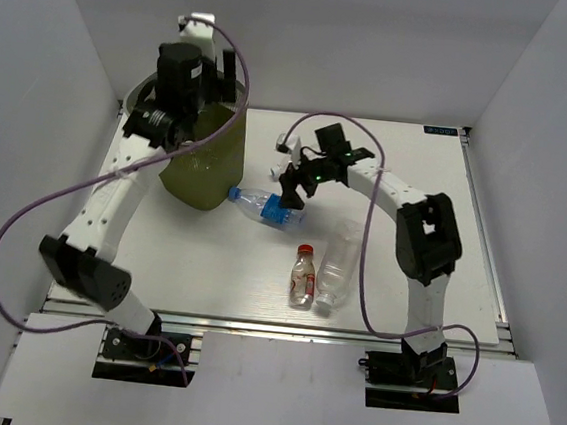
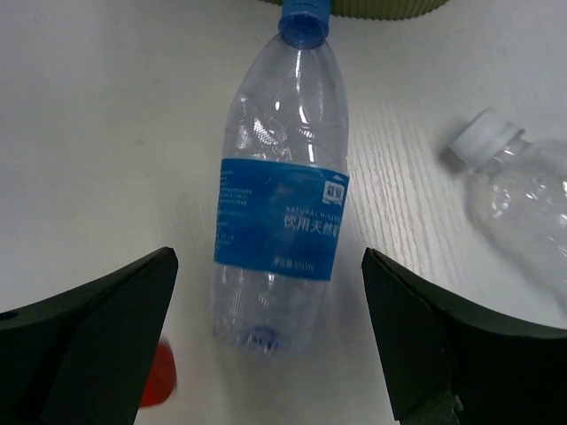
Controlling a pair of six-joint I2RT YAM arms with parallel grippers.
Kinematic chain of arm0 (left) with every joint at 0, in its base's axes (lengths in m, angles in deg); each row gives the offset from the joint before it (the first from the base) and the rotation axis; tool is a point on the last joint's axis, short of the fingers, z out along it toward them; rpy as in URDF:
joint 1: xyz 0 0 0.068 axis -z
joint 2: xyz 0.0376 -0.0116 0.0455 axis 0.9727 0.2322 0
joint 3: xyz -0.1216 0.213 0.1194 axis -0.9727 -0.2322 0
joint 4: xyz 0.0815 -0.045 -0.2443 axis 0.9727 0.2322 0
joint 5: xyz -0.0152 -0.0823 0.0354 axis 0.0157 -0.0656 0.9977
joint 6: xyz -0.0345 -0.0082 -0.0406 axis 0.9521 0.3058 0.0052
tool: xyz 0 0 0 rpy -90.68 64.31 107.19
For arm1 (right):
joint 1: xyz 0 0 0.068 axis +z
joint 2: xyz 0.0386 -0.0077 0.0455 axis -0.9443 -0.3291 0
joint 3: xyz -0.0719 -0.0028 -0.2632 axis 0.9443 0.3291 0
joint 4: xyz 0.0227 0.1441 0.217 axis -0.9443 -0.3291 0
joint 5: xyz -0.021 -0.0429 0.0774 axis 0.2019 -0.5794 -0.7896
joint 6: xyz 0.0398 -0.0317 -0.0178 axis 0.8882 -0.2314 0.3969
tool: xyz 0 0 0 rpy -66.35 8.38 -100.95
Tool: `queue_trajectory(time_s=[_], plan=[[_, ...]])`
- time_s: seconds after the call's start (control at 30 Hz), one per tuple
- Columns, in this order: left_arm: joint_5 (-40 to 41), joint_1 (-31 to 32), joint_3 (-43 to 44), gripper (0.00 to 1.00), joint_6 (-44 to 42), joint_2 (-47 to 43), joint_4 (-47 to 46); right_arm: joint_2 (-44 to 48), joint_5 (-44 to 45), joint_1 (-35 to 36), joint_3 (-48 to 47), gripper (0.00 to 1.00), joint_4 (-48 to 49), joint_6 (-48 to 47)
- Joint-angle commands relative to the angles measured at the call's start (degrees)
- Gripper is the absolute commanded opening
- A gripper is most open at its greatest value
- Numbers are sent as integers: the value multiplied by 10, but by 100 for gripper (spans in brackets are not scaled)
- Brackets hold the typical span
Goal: Put the plastic bottles in the bin
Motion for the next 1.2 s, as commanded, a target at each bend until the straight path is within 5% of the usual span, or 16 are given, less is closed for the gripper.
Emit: queue_trajectory(time_s=[0.0, 0.17, 0.4, 0.5, 0.53, 0.57, 0.63, 0.73, 0.9, 1.03, 1.17], plan=[[-264, 11, -94, 99, -46, -120, 50, -53, 72, 21, -53, 90, 0, 31], [-448, 18, -260, 99, -18, -242, 91, -98, 141, 48, -74, 90, 4, 39], [-499, 28, -477, 99, 60, -397, 98, -133, 226, 67, -67, 90, -5, 18], [-522, 33, -529, 99, 86, -403, 98, -124, 204, 67, -60, 61, -21, 9], [-528, 33, -539, 99, 91, -403, 92, -118, 193, 62, -59, 34, -36, 7], [-533, 40, -554, 99, 98, -403, 92, -94, 157, 56, -57, 17, -42, 3], [-538, 46, -567, 99, 98, -394, 92, -59, 131, 49, -53, 0, -84, -17], [-554, 65, -591, 99, 103, -351, 92, 26, 43, 28, -44, 0, -138, -54], [-560, 104, -619, 99, 123, -302, 41, 149, 43, -4, -28, 0, -96, -28], [-560, 153, -633, 99, 146, -245, -27, 220, 29, -21, 1, 0, 1, 2], [-546, 192, -633, 99, 151, -190, -69, 232, -5, -11, 2, 0, 225, 41]])
